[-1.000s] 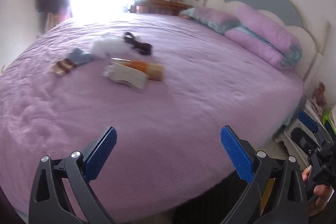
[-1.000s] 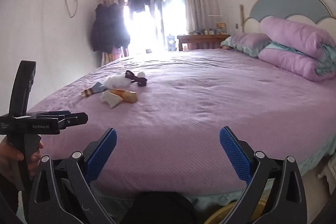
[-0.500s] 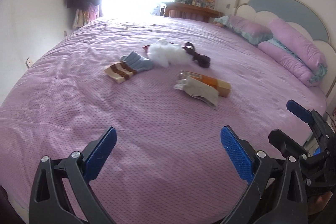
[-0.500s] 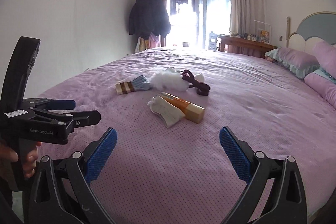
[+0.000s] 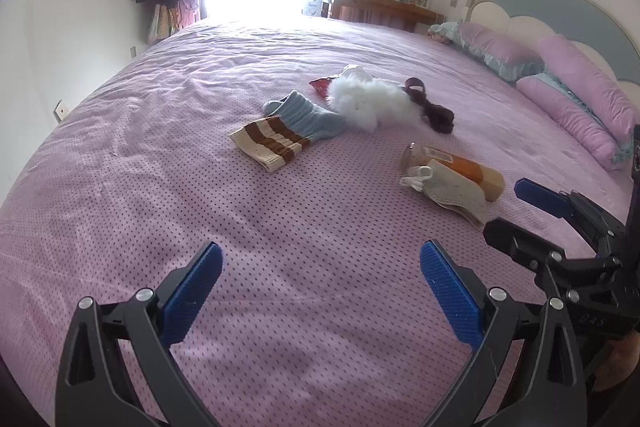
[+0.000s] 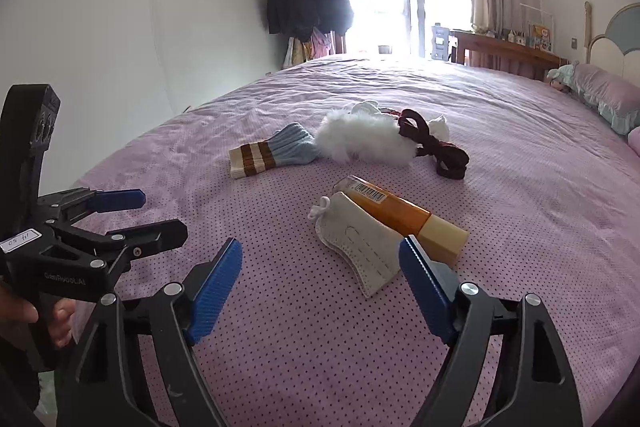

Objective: Collect trash
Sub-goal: 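Grasp the white lace insole with the right tool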

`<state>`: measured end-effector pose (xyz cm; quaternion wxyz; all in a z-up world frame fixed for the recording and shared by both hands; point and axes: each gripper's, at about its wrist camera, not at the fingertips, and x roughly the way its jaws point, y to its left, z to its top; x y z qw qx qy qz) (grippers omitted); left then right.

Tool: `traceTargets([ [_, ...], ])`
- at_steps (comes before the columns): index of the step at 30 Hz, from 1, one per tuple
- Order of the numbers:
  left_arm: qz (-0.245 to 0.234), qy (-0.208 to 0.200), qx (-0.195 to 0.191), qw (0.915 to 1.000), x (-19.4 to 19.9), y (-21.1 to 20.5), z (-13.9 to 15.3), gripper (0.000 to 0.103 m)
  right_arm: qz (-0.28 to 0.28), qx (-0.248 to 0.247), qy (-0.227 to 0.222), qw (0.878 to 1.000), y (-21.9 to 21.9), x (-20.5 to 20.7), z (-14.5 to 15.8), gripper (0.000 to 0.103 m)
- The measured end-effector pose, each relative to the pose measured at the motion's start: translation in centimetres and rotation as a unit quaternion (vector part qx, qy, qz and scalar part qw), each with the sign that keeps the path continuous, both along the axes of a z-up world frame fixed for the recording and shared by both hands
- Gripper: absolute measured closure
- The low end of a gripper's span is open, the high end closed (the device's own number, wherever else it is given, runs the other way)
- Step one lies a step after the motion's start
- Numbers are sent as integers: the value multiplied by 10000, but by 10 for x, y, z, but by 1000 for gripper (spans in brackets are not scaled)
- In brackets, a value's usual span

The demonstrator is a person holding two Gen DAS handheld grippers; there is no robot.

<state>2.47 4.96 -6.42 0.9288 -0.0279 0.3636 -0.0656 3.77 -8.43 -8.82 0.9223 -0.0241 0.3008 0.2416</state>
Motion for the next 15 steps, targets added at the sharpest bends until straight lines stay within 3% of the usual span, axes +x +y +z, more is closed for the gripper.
traceTargets([
  [11, -91, 47, -3, 9999, 31, 4, -8, 4, 30, -768, 422, 9961, 19, 51, -20, 34],
  [13, -88, 45, 11, 10000, 33, 5, -8, 4, 70, -857, 551, 9948, 20, 56, -23, 38],
  [15, -95, 60, -20, 9999, 35, 6, -9, 4, 97, -958, 663, 9931, 22, 60, -27, 51],
])
